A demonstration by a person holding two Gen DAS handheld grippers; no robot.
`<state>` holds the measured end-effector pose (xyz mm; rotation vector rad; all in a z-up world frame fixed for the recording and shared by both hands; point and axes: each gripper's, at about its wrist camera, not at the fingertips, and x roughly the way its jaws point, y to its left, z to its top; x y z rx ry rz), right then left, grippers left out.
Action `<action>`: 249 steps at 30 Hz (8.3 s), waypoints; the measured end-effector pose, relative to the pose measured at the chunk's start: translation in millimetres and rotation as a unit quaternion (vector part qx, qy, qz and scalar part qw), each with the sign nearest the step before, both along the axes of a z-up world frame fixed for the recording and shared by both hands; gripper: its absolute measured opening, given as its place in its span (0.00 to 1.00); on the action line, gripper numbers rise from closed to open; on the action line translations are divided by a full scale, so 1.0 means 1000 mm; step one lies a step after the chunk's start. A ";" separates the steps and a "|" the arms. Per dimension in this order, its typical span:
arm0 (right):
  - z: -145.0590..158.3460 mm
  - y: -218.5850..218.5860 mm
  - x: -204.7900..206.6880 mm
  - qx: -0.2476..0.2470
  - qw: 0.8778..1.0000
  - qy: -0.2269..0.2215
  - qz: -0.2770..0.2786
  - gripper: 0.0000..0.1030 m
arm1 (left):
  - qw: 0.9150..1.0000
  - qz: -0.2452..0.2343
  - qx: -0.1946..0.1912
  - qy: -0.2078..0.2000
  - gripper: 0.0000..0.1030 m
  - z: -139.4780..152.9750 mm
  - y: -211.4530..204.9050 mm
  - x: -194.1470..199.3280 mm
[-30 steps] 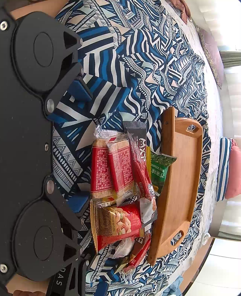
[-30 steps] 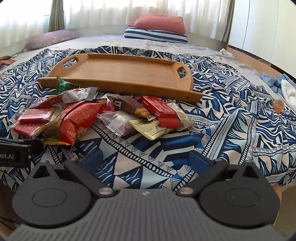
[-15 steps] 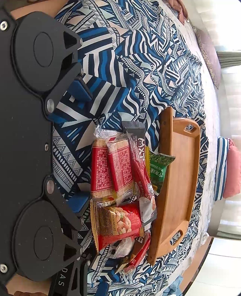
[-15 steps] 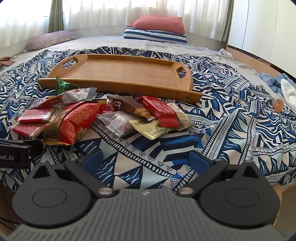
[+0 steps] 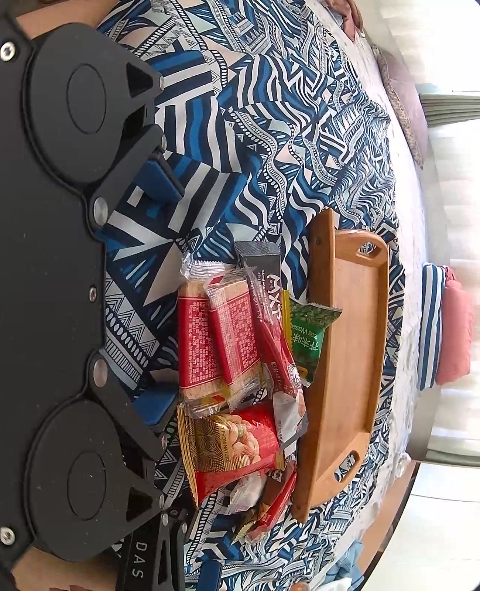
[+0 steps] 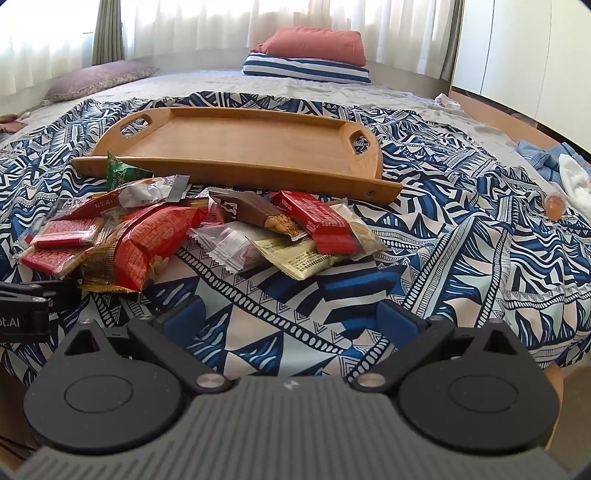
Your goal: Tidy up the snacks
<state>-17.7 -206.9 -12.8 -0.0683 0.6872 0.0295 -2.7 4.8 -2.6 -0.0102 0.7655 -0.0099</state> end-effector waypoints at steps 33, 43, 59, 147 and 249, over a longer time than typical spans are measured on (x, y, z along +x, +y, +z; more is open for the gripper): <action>0.022 -0.013 -0.017 0.026 0.995 -0.093 0.006 0.99 | 0.996 -0.014 -0.035 -0.079 0.98 0.039 0.007 -0.020; 0.034 -0.021 0.013 0.014 0.993 -0.119 0.023 0.79 | 0.995 -0.019 -0.046 -0.082 0.61 0.044 -0.003 -0.007; 0.013 -0.031 0.049 0.010 0.996 -0.082 0.042 0.54 | 0.998 -0.022 -0.039 -0.048 0.77 0.023 -0.019 0.013; 0.095 -0.049 0.212 0.148 0.988 0.043 0.028 0.27 | 0.993 -0.054 -0.105 0.028 0.63 0.105 -0.010 0.228; 0.034 -0.051 0.022 0.080 0.986 -0.141 0.041 1.00 | 0.989 -0.079 -0.025 -0.122 1.00 0.043 0.001 0.004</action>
